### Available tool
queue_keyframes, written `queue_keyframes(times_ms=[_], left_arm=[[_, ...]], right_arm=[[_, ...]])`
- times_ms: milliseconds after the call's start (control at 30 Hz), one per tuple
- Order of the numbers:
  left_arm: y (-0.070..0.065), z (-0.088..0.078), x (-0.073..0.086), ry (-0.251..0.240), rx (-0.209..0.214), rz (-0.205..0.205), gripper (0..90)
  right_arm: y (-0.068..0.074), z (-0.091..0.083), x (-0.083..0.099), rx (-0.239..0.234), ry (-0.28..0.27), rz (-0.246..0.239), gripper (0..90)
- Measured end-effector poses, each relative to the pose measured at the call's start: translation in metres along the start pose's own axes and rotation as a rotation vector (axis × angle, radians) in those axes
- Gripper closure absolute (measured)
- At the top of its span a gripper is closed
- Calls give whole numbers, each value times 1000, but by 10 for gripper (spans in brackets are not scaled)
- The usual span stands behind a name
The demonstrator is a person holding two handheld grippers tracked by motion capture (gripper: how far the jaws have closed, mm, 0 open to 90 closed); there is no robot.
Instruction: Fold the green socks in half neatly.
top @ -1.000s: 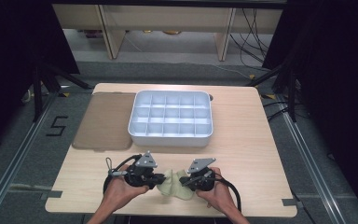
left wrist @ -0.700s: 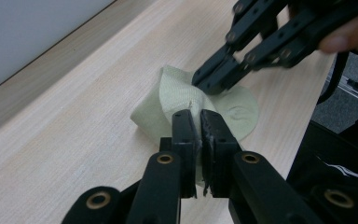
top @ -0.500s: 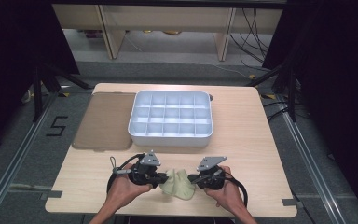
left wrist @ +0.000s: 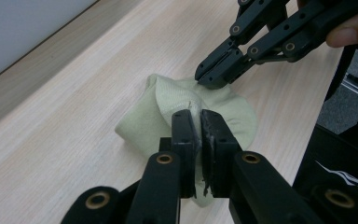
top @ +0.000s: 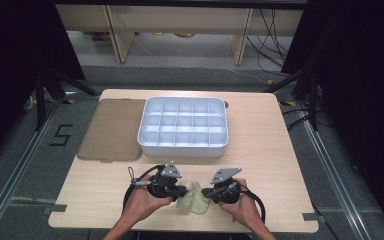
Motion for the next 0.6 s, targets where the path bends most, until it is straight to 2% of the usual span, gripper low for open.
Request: queue_keyframes(times_ms=[233,267,367,400,500,567,600], left_arm=[[-5,14,-7,21,9,7,839],[-6,16,-8,25,10,18,838],[-7,18,-9,33,12,17,838],[-7,19,-10,36,11,26,838],[-7,19,-11,47,3,35,837],[-7,20,-11,46,3,34,836],[-8,21,-11,39,7,18,833]], right_arm=[[0,2,1,4,-26,8,880],[-1,-1,0,-12,-6,17,879],[-3,-1,1,-19,-17,27,871],[-4,-4,0,-21,-43,44,869],[-7,-11,1,-24,-54,54,868],[-8,-13,2,-8,-58,53,864],[-11,-21,6,-3,-64,55,859]])
Point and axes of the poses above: each handheld gripper's, and its own axes: z roughly forward along the jaws, x roughly out of its underside, y roughly to its left, the point moved 1 cm from there along z, roughly forward along the jaws, and after that the axes turned 6 degrees about x, right-handed, at the moved point
